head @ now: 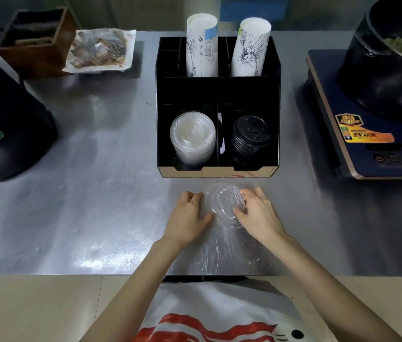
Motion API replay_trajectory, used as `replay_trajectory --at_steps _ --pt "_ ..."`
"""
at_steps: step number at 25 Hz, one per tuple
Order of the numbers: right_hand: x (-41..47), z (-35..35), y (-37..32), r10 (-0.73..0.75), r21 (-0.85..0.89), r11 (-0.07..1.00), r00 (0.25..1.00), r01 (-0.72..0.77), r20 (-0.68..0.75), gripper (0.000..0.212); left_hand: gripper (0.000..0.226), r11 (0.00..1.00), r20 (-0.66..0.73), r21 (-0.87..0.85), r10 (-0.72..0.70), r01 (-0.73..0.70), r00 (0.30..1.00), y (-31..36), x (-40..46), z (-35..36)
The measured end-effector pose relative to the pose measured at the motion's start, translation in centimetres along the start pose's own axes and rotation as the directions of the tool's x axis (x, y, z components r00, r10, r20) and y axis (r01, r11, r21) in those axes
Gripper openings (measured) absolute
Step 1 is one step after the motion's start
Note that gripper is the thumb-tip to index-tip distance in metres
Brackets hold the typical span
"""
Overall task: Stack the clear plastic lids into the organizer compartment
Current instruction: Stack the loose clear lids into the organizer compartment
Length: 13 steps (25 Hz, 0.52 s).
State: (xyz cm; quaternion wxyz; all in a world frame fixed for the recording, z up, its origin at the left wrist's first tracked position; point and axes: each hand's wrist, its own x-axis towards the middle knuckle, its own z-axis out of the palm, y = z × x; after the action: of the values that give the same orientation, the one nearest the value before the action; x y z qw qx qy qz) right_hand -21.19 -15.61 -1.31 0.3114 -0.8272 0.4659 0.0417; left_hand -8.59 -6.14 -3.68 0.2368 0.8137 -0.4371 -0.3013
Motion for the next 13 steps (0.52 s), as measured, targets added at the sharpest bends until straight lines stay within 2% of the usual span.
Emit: replay_trajectory --at_steps 4,8,13 --pt "0.0 0.0 -0.4 -0.006 0.009 1.0 0.999 0.006 -0.034 0.034 0.042 0.994 -0.048 -0.102 0.028 -0.033 0.998 0.1 -0.6 -0.4" --pt "-0.1 -0.5 -1.0 -0.052 0.083 0.995 0.994 0.059 -0.094 0.03 0.04 0.982 -0.175 -0.166 0.061 -0.09 0.983 0.5 -1.3 -1.1" --pt "-0.1 -1.6 -2.2 -0.116 0.165 0.975 0.976 0.148 -0.186 0.025 0.028 0.956 -0.372 -0.249 0.052 -0.154 0.927 0.8 -1.8 -2.2"
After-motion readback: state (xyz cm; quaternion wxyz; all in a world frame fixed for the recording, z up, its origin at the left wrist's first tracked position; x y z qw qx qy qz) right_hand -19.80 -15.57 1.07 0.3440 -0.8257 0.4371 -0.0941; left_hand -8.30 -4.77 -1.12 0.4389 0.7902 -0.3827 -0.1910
